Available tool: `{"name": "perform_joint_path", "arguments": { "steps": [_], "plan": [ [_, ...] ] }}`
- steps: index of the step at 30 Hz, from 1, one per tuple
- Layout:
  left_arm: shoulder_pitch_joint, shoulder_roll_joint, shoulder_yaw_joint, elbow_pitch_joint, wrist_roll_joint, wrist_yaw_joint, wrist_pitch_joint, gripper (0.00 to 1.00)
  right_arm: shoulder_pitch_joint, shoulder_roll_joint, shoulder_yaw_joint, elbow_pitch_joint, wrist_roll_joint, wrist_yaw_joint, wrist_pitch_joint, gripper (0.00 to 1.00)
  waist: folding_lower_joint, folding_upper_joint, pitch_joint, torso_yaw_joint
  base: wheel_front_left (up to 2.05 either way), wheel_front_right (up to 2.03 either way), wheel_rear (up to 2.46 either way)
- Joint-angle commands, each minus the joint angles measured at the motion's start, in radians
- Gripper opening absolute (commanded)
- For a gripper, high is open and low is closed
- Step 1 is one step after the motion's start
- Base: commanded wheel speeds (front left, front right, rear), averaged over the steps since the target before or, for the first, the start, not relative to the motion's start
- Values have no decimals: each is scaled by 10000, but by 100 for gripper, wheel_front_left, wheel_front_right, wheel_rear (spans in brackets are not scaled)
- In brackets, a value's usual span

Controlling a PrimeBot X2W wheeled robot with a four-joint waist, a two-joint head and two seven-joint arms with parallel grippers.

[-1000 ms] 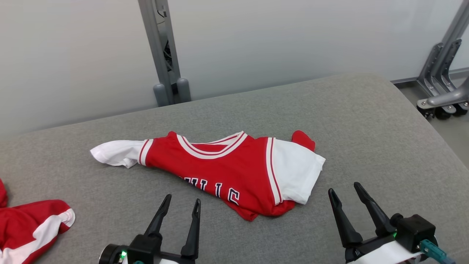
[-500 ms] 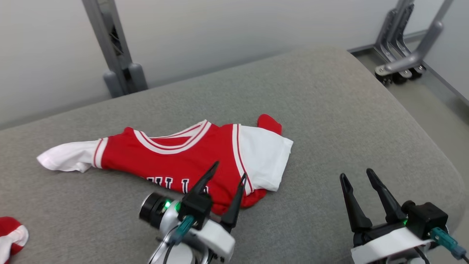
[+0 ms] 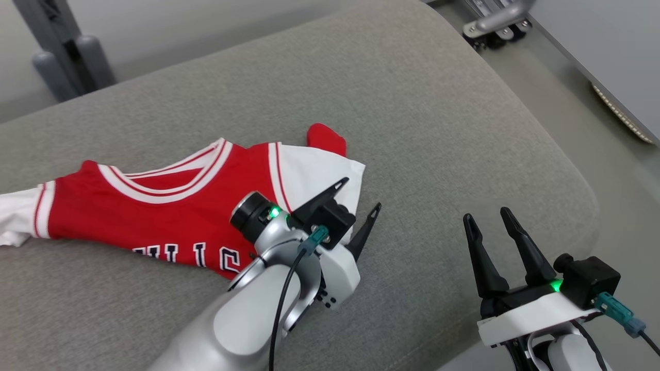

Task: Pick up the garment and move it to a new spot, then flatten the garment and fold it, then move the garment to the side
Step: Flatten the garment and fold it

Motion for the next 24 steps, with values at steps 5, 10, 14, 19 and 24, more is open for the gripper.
{"name": "perform_joint_path", "arguments": {
  "steps": [5,10,14,19,24],
  "plan": [
    [-1146,58,-845,955,-504,568,675,100,-289,91,79,64,188,1,-8,100,0,0,714,-678,0,0,0],
    [-2110,69,-1895,1948,-688,1121,1350,100,-459,158,90,28,352,1,-8,100,0,0,1158,-847,0,0,0],
    [-2640,50,-2663,2587,-471,1447,1844,100,-498,172,11,-57,431,1,-8,100,0,0,1362,-853,0,0,0],
    [-2899,63,-3255,2952,-561,1528,1981,2,-505,188,-84,-118,464,1,-8,100,0,0,1478,-845,0,0,0],
    [-2902,47,-3268,2796,-1063,1563,1276,0,-541,192,-49,-64,465,1,-8,100,0,0,1411,-797,0,0,0]
  ]
}}
